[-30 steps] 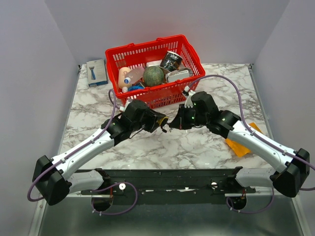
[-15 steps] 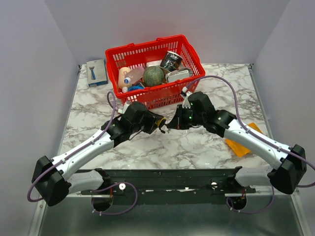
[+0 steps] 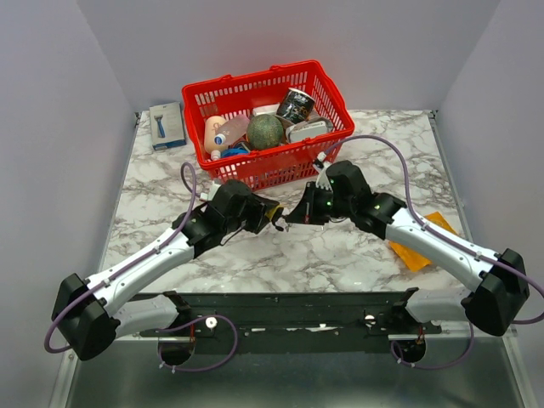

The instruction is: Unlock with the key

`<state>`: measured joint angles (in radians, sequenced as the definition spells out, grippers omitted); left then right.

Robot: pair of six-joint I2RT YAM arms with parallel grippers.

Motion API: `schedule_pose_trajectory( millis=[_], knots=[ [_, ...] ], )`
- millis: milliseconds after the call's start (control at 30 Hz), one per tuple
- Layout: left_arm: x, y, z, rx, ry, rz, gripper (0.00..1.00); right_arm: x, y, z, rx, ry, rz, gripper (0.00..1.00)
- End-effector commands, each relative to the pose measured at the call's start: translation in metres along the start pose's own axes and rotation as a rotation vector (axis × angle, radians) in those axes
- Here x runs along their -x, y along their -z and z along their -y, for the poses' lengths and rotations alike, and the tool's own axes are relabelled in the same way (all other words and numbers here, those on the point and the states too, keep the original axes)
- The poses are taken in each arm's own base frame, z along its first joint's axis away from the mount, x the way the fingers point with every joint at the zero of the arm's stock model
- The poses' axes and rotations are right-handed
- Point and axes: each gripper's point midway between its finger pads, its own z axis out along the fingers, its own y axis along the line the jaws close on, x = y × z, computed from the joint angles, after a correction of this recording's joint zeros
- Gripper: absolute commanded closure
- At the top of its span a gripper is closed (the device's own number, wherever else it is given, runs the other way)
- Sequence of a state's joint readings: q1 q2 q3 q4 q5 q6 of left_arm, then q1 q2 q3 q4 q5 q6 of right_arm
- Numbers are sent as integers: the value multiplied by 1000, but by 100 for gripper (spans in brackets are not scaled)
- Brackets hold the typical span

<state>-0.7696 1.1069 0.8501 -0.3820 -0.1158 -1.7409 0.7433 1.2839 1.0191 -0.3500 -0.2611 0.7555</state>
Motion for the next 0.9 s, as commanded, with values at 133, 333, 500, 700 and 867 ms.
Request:
schedule_pose_trajectory(
  millis=[133,333,500,700,867],
  knots=[
    [-32,30,40,-158,33,-156,100,30,-7,14,-21,-88,140,99],
    [-31,32,40,-163,43,-154,100,34,-5,17,-6,-138,166,99],
    [-31,33,41,-167,51,-154,100,32,-4,22,5,-170,170,99],
    [-29,34,41,-180,68,-153,100,27,-6,27,-6,-189,160,99],
    [-29,36,43,-186,74,-150,100,27,-8,36,-48,-166,165,99]
  ],
)
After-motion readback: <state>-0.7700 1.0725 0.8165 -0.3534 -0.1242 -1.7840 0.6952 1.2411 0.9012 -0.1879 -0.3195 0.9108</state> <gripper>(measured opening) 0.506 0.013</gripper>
